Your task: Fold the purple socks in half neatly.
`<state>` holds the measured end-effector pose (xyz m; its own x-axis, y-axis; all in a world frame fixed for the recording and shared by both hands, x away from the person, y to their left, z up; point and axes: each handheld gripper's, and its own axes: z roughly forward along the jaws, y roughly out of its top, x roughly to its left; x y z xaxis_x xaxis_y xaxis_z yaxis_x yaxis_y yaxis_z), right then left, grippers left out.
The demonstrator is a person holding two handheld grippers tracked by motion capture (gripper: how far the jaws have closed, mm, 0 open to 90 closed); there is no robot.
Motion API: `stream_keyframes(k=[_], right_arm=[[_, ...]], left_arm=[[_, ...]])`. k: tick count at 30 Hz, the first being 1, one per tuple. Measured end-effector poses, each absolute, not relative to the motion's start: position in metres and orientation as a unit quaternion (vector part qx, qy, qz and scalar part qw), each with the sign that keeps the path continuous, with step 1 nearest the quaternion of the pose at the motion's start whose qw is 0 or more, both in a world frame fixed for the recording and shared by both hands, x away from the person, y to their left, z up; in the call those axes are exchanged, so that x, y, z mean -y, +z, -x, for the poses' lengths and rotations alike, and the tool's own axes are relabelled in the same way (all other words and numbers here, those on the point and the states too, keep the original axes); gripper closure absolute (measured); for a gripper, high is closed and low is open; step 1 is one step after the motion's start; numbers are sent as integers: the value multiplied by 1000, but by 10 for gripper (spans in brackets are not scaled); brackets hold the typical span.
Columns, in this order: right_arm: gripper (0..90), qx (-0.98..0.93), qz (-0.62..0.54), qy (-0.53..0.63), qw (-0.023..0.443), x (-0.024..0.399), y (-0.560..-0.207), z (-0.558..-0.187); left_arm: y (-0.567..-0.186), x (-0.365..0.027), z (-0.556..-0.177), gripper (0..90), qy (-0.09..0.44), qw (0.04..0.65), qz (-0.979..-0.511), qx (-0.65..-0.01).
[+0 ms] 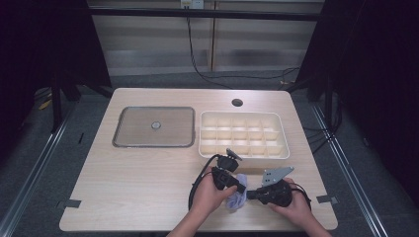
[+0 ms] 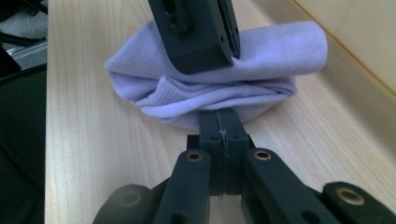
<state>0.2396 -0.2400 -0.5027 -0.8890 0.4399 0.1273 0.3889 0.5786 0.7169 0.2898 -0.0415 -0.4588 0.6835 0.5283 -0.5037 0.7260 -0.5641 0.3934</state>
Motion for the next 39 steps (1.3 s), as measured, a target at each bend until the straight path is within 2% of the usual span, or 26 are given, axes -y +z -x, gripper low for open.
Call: stream_keyframes(k=[13, 23, 39], right_arm=[[897, -890, -235, 389, 33, 244, -501, -241], [900, -880, -258, 395, 57, 259, -491, -244], [900, -868, -274, 409, 69, 268, -479, -250]], left_arm=[[-467, 48, -284, 839, -160, 297, -871, -357], [-469, 50, -281, 839, -150, 294, -877, -349], [-470, 52, -277, 839, -136, 297, -883, -337]])
